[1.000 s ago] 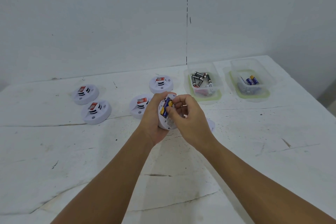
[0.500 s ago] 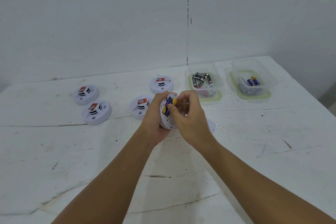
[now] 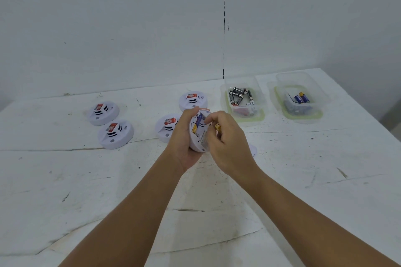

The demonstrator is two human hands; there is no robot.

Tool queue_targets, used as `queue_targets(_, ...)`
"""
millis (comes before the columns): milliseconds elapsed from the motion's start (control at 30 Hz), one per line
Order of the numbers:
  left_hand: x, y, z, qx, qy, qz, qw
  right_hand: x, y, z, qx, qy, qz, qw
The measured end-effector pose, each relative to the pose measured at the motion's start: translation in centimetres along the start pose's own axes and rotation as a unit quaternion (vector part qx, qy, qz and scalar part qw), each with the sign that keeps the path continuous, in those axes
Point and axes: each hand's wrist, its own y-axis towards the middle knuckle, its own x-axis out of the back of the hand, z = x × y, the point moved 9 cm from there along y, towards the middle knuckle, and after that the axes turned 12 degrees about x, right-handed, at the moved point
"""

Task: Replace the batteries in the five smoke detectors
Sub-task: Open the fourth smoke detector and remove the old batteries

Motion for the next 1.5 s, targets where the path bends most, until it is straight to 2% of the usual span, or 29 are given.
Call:
queue_targets(133,0.2,0.0,-0.1,0.01,-0.036,0.006,0.999,0.0,0.0,0.8,0.045,-0.021,-0.011,0.999)
queue_targets(467,0.3,-0.3,0.2,0.027,-0.017,0.013,0.999,0.5,0.4,2.0,0.064,-0.055,0.005,0.996)
queue_targets(1000,1.9,-0.7,0.8,0.044,0.012,-0.016,0.999,-0.3,0.8,1.2,0.017,-0.046,0.07,0.996)
queue_targets(1200,1.7,-0.6,0.3,0.026,-0.005,-0.032,0.999,-0.4,0.6,1.2,0.003,-0.001,0.083,0.997)
queue_targets(1500,1.6,-0.3,-0.3,0.005,0.026,-0.052,0.998,0.4,1.0,0.9,-0.016,0.009,0.115,0.993)
